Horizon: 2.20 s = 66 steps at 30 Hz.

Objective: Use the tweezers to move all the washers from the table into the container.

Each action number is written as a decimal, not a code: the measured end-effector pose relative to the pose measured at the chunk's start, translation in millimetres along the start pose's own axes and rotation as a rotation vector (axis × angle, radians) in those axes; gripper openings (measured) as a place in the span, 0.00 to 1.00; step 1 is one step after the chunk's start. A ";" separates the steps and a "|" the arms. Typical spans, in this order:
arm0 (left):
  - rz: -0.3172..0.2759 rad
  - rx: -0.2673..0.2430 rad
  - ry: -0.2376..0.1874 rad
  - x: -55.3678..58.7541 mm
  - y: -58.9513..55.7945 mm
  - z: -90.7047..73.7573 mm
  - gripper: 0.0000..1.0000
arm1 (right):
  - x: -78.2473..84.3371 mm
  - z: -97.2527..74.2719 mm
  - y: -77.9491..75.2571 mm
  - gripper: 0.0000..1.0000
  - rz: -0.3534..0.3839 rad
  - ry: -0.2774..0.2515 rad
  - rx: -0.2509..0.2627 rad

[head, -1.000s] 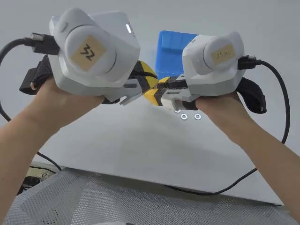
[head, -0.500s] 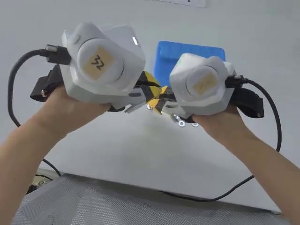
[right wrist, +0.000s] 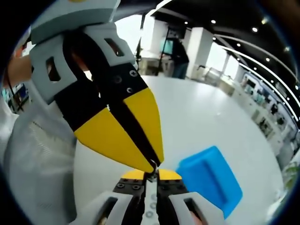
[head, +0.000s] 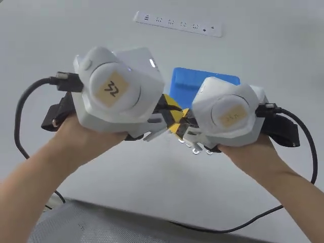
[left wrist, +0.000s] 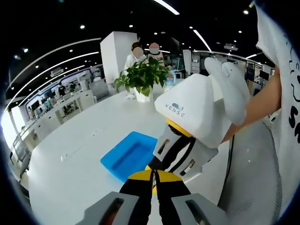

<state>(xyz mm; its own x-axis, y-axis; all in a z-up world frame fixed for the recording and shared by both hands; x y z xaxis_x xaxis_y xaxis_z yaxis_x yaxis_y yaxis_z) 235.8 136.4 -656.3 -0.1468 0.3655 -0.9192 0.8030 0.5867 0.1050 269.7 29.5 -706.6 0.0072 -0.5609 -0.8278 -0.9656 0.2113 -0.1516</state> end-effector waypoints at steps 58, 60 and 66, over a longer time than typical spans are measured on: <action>-0.254 -0.515 -0.062 33.9 -25.1 -73.3 0.99 | 22.7 39.9 -94.6 0.03 0.218 -0.007 0.121; -0.259 -0.515 -0.060 35.4 -25.6 -73.5 0.97 | 23.7 41.6 -94.2 0.03 0.219 -0.001 0.120; -0.276 -0.525 -0.041 41.7 -25.2 -74.6 0.97 | 28.6 48.3 -91.0 0.03 0.227 0.022 0.106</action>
<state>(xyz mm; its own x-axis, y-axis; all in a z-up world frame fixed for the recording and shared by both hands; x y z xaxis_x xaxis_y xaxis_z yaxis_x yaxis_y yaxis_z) 166.3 190.7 -669.0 -0.2787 0.1269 -0.9519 0.3438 0.9387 0.0245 370.3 32.9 -742.6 -0.2133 -0.5067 -0.8353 -0.9092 0.4158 -0.0200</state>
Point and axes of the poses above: the centre of the closed fingertips' face, and the gripper's own axes: z roughly forward along the fingers, y roughly to its left, x roughly out of its underside, the point moved 10 cm from there along -z, roughly backward along the fingers, and after that the axes turned 11 degrees about -y, right-handed, at the moved point
